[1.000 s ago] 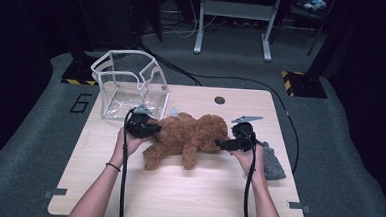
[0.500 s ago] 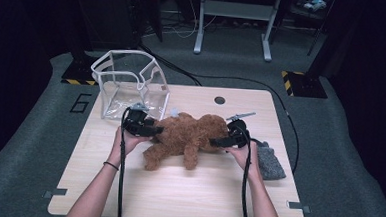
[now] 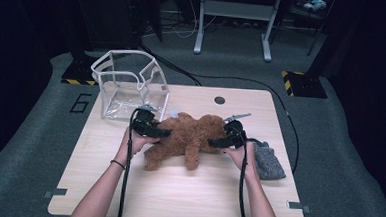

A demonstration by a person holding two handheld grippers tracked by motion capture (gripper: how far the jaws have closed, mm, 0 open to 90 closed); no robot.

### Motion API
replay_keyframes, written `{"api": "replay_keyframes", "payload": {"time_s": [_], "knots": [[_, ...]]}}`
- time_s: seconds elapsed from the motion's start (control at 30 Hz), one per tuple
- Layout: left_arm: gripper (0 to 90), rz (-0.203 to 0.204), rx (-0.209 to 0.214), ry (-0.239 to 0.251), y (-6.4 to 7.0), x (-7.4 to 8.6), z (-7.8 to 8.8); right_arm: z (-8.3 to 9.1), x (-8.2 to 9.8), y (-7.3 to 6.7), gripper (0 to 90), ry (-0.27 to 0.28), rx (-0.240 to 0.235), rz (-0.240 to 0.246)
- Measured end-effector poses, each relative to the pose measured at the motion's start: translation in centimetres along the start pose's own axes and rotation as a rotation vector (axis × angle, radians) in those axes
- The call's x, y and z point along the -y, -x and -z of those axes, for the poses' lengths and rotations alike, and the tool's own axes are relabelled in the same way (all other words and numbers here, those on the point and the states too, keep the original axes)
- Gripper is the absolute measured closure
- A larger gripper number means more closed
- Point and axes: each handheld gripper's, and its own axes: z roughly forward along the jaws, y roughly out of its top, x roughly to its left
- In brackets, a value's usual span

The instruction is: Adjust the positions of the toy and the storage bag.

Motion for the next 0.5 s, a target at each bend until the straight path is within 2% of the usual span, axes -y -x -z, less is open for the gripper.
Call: {"api": "replay_keyframes", "payload": {"time_s": [0.07,0.1,0.13,0.27,0.4,0.43,0.5], "knots": [[48.4,-0.011,0.004,-0.007,0.2,0.0,-0.4,-0.2,0.1,-0.1,32.9,-0.002,0.005,0.002],[50.6,-0.018,-0.01,-0.012,0.4,0.0,-0.5,-0.3,0.1,-0.1,35.5,-0.007,0.004,0.001],[54.5,-0.04,-0.013,-0.027,0.5,-0.1,-0.6,-0.3,0.2,-0.1,39.3,-0.004,0.002,0.006],[68.3,-0.057,-0.027,-0.018,0.7,0.1,-1.1,-0.6,0.7,-0.2,53.7,0.015,0.009,0.004],[73.2,-0.076,-0.062,0.014,1.1,0.2,-0.6,-0.4,1.0,-0.6,61.7,0.034,0.023,-0.017],[73.6,-0.081,-0.062,0.027,1.2,0.1,-0.4,-0.3,1.1,-0.6,62.7,0.058,0.024,-0.008],[74.0,-0.088,-0.067,0.038,1.5,0.0,0.0,0.1,1.1,-0.8,63.4,0.073,0.031,-0.007]]}}
